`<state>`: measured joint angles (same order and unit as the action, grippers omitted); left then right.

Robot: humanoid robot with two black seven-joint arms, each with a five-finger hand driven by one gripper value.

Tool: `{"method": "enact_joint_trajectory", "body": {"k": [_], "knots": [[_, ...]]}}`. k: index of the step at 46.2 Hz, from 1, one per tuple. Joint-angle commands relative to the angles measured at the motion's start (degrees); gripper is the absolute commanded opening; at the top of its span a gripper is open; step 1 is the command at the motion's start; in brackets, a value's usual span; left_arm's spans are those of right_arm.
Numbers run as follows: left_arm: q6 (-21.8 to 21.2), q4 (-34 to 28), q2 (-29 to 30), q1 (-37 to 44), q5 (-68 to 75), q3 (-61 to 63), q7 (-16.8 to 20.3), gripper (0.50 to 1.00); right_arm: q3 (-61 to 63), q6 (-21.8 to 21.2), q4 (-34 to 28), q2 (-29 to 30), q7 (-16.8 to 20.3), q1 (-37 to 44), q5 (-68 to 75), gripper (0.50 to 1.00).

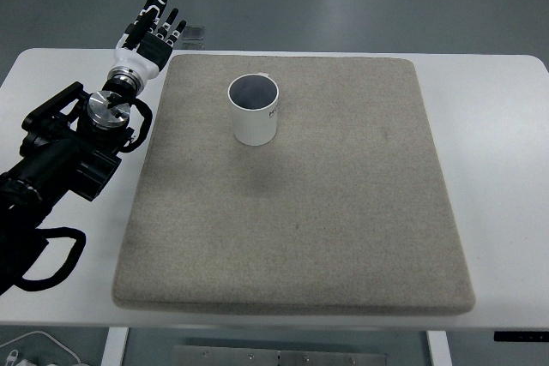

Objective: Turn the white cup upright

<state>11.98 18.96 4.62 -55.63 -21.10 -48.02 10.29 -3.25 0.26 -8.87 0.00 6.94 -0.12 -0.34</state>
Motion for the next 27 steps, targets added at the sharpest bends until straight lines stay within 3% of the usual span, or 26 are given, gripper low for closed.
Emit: {"method": "enact_joint_trajectory", "body": {"k": [1,27], "knots": [[0.32,-0.15,-0.05,0.00,0.00,0.03,0.00,0.994,0.00,0.00,-0.01,0.00,0.01,0.03,-0.01,0.930],[0.41,0.20,-0.49,-0.88,0.09,-0.06,0.08,0.994,0.09,-0.09,-0.01,0.00,0.01,0.56,0.08,0.930]]}}
